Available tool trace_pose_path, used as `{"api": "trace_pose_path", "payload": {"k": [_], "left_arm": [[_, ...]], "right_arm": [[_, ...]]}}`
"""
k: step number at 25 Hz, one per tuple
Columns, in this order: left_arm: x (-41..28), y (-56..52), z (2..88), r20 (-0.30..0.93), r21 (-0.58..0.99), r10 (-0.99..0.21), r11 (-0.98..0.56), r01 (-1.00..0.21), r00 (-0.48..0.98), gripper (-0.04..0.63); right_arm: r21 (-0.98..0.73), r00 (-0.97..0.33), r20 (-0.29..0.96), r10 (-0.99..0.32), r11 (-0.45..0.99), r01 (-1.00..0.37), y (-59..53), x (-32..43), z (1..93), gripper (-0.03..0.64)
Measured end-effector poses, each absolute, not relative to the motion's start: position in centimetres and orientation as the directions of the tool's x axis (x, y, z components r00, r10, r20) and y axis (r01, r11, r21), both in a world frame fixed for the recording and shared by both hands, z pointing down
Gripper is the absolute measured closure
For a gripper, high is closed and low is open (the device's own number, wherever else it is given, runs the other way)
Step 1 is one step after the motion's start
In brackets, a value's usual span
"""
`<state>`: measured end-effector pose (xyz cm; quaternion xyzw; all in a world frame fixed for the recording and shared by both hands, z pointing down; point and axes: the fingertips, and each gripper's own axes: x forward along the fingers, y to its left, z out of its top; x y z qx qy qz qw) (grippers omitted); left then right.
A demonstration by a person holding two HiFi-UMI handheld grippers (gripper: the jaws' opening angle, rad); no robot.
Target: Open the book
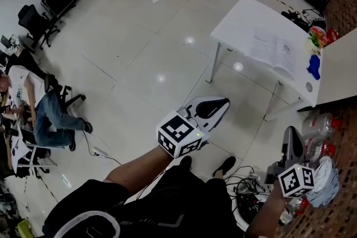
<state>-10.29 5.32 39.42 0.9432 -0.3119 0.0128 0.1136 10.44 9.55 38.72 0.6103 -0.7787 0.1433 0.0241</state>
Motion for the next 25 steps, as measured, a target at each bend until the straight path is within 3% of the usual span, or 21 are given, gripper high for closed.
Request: {"api": "trace_pose_path", "payload": {"k": [11,19,25], "left_arm": [[-12.7,18.9,36.9,0.049,0.188,-0.597,-0.782,-0.595,0.801,0.597],[-10.5,30.8,35.9,0.070,0.170,-0.633,-0.754,-0.634,0.771,0.597],[-13.0,36.7,34.8,0.079,0.154,-0.626,-0.761,-0.630,0.776,0.597]], "right_arm": [[-0.164,-0.293,0.138,-0.946,0.270,-0.949,23.1,6.7,35.2,0.609],[-0.175,-0.338,0.106,-0.935,0.317,-0.932,34.9,8.4,34.8,0.609],[-0.180,-0.344,0.083,-0.935,0.325,-0.928,40.0,5.6,33.9,0.609]]}}
